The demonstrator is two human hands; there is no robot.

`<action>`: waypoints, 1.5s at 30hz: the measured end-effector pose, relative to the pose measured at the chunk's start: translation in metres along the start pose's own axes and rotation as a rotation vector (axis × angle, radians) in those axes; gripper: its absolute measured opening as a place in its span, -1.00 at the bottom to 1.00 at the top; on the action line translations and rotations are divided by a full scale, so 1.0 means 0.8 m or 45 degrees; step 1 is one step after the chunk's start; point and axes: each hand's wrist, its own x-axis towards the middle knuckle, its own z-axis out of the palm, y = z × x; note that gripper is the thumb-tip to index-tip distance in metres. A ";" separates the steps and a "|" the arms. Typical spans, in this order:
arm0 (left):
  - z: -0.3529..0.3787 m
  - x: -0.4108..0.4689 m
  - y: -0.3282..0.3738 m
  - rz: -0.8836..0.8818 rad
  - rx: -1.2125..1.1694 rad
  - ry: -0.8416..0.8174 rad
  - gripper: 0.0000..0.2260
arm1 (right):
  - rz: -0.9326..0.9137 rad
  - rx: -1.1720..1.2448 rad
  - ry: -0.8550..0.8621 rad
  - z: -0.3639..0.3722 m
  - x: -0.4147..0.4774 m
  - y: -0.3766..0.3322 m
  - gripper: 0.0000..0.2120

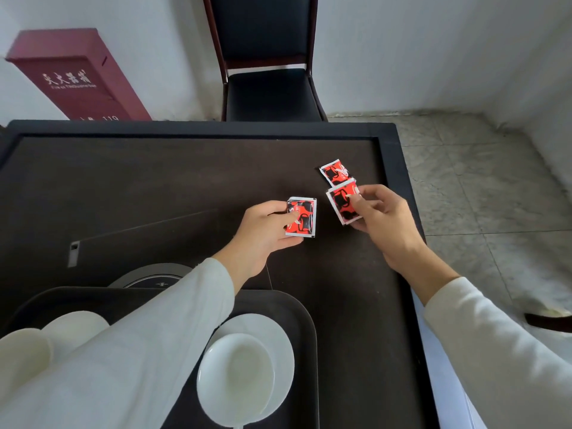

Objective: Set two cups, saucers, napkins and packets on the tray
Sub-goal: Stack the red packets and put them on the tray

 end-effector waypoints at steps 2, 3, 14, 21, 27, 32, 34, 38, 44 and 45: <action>0.001 0.001 0.001 -0.003 -0.024 -0.016 -0.79 | -0.002 0.159 -0.157 0.005 -0.005 -0.009 -0.88; 0.001 0.001 0.001 0.002 -0.033 -0.029 -0.81 | 0.007 0.181 -0.234 0.006 -0.006 -0.014 -0.85; -0.001 0.002 0.015 0.070 0.082 -0.221 -0.71 | -0.210 -0.515 -0.260 0.006 0.002 -0.047 -0.52; -0.007 0.007 0.019 0.125 0.054 -0.299 -0.76 | -0.410 -0.641 -0.163 0.021 0.017 -0.051 -0.54; -0.016 0.015 0.011 0.166 0.047 -0.290 -0.79 | -0.409 -0.443 -0.047 0.027 0.043 -0.036 -0.85; -0.019 0.025 0.007 0.138 0.039 -0.214 -0.74 | -0.241 -0.795 0.261 0.015 0.089 -0.020 -0.65; -0.020 0.029 0.007 0.129 0.012 -0.199 -0.74 | -0.145 -0.932 0.236 0.015 0.098 -0.010 -0.54; -0.022 0.035 0.007 0.125 -0.001 -0.174 -0.71 | -0.114 -0.968 0.257 0.025 0.101 -0.002 -0.46; -0.029 0.039 0.004 0.095 -0.035 -0.157 -0.77 | -0.095 -0.916 0.301 0.041 0.098 0.001 -0.48; -0.031 0.038 0.004 0.088 -0.043 -0.148 -0.80 | -0.113 -0.837 0.311 0.042 0.097 0.001 -0.53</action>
